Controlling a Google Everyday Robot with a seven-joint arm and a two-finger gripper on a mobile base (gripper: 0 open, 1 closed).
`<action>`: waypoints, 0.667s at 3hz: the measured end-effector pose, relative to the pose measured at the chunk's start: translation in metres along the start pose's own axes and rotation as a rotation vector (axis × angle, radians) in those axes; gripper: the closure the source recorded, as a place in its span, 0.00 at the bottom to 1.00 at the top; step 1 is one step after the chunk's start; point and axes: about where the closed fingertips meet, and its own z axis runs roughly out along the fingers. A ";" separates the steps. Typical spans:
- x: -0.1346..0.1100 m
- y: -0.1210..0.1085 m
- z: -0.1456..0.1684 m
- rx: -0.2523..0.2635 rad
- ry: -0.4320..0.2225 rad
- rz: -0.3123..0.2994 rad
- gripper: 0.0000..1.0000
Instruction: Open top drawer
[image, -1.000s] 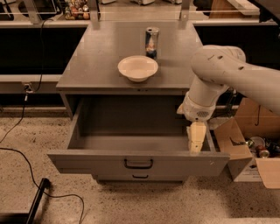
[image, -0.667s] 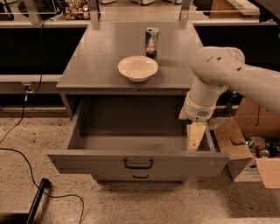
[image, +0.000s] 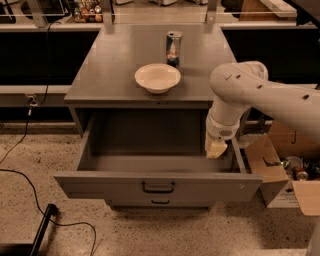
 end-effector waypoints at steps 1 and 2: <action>-0.008 0.005 0.030 -0.012 -0.018 0.005 0.89; -0.022 0.017 0.061 -0.026 -0.062 0.008 1.00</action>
Offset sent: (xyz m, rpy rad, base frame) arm -0.0294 0.0495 -0.0962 0.1240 0.0371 -0.0057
